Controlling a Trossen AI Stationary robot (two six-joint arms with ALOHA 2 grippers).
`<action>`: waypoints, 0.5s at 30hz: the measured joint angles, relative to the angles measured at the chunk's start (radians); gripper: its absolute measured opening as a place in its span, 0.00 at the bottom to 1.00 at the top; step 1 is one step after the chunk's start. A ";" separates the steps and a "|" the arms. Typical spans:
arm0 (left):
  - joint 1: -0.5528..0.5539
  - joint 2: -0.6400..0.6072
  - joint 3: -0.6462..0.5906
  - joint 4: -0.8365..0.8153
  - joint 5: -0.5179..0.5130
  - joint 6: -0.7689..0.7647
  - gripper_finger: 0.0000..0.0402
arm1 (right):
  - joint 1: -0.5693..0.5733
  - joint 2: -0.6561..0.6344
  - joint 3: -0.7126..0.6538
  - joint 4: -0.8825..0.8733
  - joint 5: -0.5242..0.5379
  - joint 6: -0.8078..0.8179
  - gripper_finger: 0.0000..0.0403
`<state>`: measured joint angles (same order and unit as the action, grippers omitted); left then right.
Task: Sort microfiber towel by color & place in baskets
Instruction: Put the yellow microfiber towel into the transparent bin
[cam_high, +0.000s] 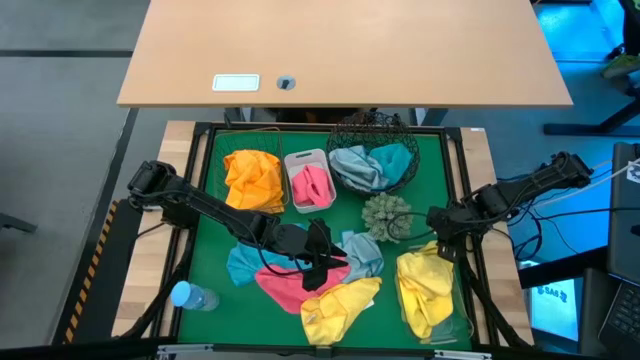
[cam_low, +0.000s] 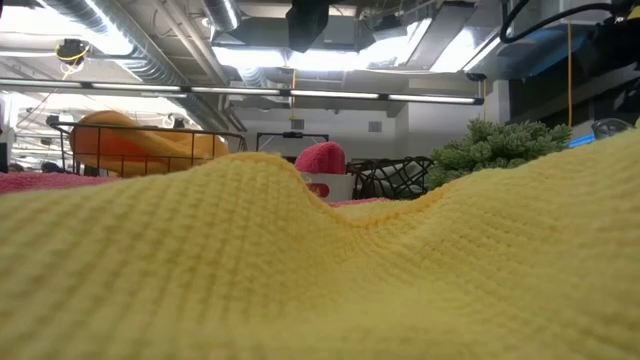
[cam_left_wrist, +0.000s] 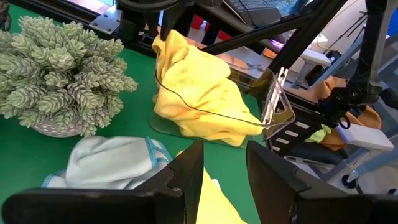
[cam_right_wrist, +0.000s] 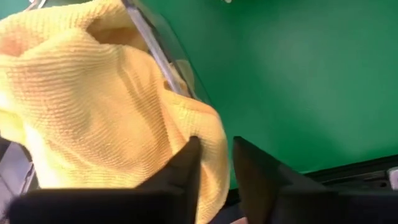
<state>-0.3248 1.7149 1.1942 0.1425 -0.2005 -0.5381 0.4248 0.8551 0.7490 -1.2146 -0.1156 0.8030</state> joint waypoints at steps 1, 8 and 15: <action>0.000 0.000 0.000 0.000 0.000 0.000 0.29 | 0.000 0.000 0.000 0.001 -0.006 0.000 0.19; 0.000 0.000 0.000 0.000 0.000 0.000 0.29 | 0.000 0.000 0.000 0.017 -0.017 -0.010 0.03; 0.000 0.000 0.000 0.000 -0.001 0.000 0.29 | 0.000 0.000 0.065 0.001 0.016 -0.031 0.01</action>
<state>-0.3248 1.7149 1.1942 0.1425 -0.2012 -0.5381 0.4249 0.8551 0.8136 -1.2134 -0.0993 0.7718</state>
